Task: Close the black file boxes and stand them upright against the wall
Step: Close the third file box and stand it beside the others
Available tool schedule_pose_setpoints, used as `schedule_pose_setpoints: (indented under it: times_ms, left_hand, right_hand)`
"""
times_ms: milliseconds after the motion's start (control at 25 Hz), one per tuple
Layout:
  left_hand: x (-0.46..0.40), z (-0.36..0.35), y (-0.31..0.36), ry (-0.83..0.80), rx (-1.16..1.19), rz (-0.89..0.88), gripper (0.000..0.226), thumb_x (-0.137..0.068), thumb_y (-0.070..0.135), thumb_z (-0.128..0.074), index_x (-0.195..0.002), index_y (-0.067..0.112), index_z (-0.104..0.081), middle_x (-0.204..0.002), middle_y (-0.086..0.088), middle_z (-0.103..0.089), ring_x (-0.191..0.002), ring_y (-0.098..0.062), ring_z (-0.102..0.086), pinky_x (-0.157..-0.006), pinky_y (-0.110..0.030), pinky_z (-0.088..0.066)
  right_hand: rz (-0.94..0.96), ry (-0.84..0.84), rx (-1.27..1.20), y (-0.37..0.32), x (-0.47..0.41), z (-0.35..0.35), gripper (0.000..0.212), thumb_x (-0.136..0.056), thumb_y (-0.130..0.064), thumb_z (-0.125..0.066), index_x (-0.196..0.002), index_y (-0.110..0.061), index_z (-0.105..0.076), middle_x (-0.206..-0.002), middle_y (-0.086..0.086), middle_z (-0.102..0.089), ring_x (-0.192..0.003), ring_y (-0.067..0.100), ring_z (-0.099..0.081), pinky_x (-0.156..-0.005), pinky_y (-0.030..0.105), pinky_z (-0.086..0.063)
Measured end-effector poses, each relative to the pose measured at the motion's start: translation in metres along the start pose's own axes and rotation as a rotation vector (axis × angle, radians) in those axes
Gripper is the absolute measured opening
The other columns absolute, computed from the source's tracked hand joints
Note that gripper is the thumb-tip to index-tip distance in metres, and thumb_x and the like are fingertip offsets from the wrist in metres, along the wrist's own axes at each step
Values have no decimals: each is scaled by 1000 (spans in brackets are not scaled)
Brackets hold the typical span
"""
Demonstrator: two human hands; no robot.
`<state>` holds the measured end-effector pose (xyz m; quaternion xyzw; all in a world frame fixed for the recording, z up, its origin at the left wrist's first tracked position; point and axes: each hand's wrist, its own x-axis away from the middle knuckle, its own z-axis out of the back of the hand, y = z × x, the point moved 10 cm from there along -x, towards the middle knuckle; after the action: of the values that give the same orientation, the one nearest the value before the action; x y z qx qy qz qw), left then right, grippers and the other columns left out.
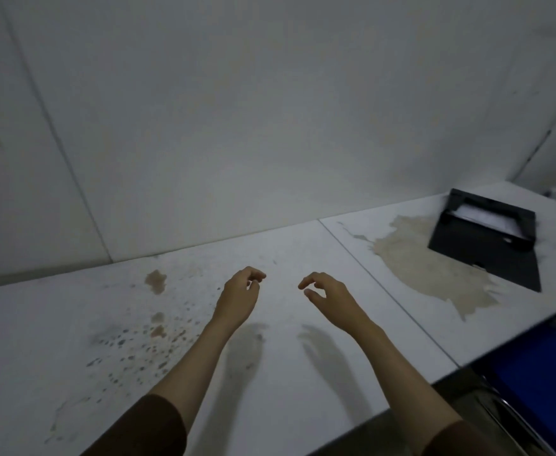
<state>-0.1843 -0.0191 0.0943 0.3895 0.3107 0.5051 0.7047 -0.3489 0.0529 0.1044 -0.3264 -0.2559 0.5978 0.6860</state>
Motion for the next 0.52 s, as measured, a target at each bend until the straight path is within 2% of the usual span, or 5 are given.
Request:
schedule_pose_setpoints:
  times_ms: [240,400,520]
  left_hand:
    - [-59,-105,38,-96,-20,-17,26,-90,9,-38,-94,24,-59,-112,1,-63,-110,-17,-55,-94,-35,-45]
    - [-90,-161,60,-133,-54,-10,27,-89,10,-39,-94,24,-60,-115,0,-64,-111,-18,-55,-99,-43,-45]
    - [-103,-199,78,-177,-65,-10,27,-90,10,-38,-100,19,-62,-115,0,-64,-111,-18,-55,-99,-42,-45]
  right_hand:
    - [-105,27,-1,97,-27,78,13,-93,-17,-49,-99,-20,-60,-123,1,-58,-117,15,-49,-90,25,-32]
    - [-148,24,-32,145,-38,116,13,-93,-16,-49,-94,-26,-57,-124,1,-56,-118,15,-47,-91,25,-32]
    - [-189,61,-61,181,-41,142,13,-93,-16,-49,-96,-23,-60,-124,0,-56,-115,13,-46,-91,26,-33]
